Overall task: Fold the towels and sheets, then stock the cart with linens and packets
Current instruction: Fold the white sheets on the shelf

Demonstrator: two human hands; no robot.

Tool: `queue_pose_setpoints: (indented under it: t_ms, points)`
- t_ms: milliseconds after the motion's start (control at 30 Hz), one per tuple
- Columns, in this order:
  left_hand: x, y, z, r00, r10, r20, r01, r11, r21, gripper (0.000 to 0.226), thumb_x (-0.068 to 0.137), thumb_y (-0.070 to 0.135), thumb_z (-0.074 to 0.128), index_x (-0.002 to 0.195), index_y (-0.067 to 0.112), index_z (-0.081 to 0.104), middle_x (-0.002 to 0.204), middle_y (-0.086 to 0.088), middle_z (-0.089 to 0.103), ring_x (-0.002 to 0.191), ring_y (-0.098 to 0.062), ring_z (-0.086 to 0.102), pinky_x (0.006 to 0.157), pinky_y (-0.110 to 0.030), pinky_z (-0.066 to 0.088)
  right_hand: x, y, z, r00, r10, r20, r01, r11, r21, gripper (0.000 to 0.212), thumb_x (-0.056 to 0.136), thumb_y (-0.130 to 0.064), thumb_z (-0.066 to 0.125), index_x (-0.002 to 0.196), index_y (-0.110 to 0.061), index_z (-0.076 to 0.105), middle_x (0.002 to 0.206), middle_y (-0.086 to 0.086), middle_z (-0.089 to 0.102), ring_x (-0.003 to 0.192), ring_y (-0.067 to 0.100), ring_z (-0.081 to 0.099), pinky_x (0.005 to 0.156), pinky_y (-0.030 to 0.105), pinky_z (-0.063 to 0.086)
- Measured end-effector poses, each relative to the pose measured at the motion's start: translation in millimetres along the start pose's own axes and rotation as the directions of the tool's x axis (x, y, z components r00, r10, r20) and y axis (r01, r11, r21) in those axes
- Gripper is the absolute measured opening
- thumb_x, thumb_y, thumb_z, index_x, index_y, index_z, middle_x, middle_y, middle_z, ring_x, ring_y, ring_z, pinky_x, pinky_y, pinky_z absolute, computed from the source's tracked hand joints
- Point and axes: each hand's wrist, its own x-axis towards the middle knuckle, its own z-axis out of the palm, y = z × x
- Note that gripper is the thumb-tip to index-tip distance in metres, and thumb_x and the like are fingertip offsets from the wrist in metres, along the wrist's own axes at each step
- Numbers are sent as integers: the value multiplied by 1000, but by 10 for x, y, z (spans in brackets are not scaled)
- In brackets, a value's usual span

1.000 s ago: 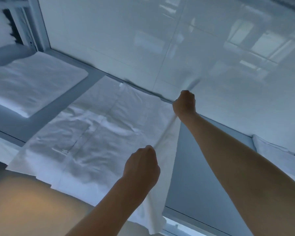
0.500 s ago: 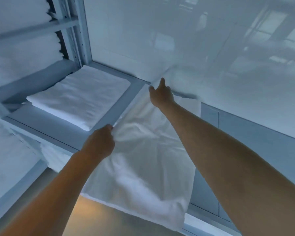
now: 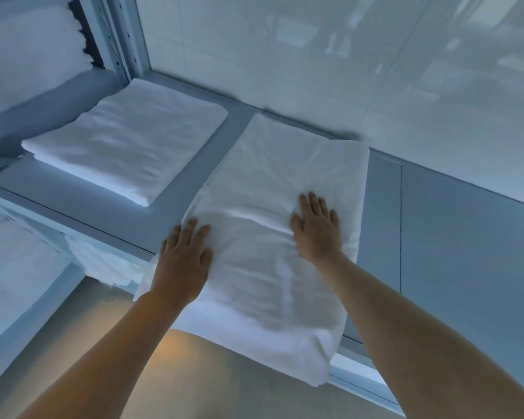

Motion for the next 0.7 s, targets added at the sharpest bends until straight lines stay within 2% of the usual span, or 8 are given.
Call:
queue_pose_setpoints:
  t_ms: [167,300,400,467,533,600,667,700]
  points:
    - [-231,336,96,1000,14,6,-14,999,-34,53,102,30,56,153,20,45,166,-9,30,149,-39,31,121,-51,26,-218,375,-44,1000,13,-24,-12,999,33,64,106,-48,28,164,-23,18,172,-2,14,158,20,12,127,45,11]
    - [-375,766,260,998,40,53,-39,999,-7,58,104,43,47,158,28,35,170,-3,20,154,-32,23,122,-47,21,-486,833,-131,997,71,-22,-70,997,26,64,107,-48,26,165,-24,15,172,-3,11,158,18,10,128,44,9]
    - [-441,1045,344,996,10,86,-13,999,43,65,102,53,44,159,26,29,169,0,20,154,-29,21,122,-48,21,-686,1225,-205,993,116,-35,-116,993,14,64,106,-48,27,165,-23,16,172,-3,13,158,18,11,127,44,11]
    - [-523,1202,347,997,-59,51,55,995,84,63,100,55,47,151,19,40,158,-5,37,144,-33,32,115,-52,30,-816,1468,-256,988,144,-48,-144,990,5,64,106,-47,30,164,-22,18,172,-2,15,158,19,14,127,44,13]
    - [-644,1362,335,997,-82,0,81,984,160,54,98,55,51,134,16,55,132,-6,51,123,-32,45,100,-48,42,-940,1641,-299,983,174,-60,-175,985,-3,65,106,-45,33,164,-20,20,171,-1,17,157,20,16,126,44,14]
    - [-768,1491,312,993,-115,-13,115,971,212,49,97,57,53,120,15,62,113,-4,50,107,-28,48,87,-42,45,-1017,1685,-347,978,201,-59,-202,979,-18,64,105,-41,36,163,-17,23,170,1,21,156,22,19,125,45,17]
    - [-842,1555,282,983,-182,17,174,961,215,52,96,62,51,111,13,61,108,-4,47,103,-25,49,84,-39,46,-1000,1565,-441,979,189,-78,-192,981,-35,61,101,-31,44,158,-12,34,166,6,31,152,27,28,120,47,26]
    - [-860,1564,268,975,-219,40,207,957,202,55,96,65,49,111,13,59,109,-4,47,104,-25,49,84,-39,46,-954,1445,-489,987,134,-88,-138,990,-39,59,97,-22,48,154,-11,40,162,6,37,148,28,34,115,47,31]
